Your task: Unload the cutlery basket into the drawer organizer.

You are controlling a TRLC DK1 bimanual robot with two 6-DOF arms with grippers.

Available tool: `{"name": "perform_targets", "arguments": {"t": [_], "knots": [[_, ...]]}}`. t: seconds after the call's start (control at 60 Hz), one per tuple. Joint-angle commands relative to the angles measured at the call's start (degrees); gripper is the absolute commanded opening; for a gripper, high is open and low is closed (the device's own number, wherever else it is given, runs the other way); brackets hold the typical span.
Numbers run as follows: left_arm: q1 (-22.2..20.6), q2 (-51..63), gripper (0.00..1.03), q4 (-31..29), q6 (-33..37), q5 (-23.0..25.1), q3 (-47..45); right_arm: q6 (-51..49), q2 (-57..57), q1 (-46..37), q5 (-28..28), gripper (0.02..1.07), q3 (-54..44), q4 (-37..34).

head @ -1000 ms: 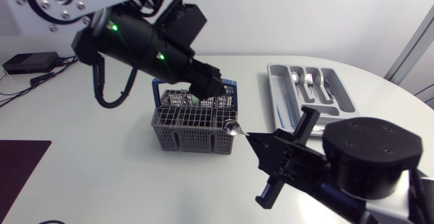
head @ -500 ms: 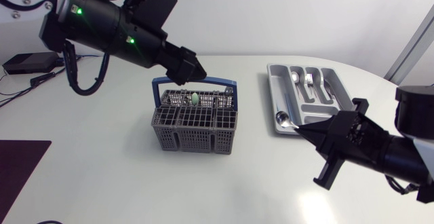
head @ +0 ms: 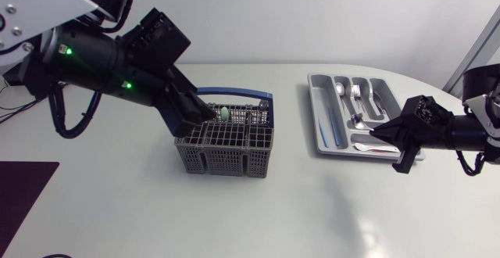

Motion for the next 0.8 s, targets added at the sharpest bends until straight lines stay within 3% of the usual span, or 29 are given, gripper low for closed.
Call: {"name": "perform_targets", "arguments": {"t": [0.0,0.45,0.717,0.767,0.783], "knots": [[1.0,-1.7,0.98,-0.7,3.7,-0.4,-3.0,-6.2,6.3,-2.8,-1.0,0.08,4.2,-1.7],[3.2,-7.5,0.98,-0.6,16.4,-0.8,-15.3,-20.9,27.6,-8.0,2.2,0.08,18.6,-9.4],[5.0,-8.2,0.98,2.1,21.1,-0.9,-21.3,-22.2,31.2,-7.0,6.1,0.08,19.6,-6.1],[5.1,-8.3,0.98,2.8,21.3,-0.9,-22.1,-22.2,31.4,-6.6,6.8,0.15,19.3,-4.7],[5.2,-8.3,0.98,3.3,21.4,-0.9,-22.6,-22.2,31.6,-6.5,7.3,0.23,19.0,-3.7]]}}
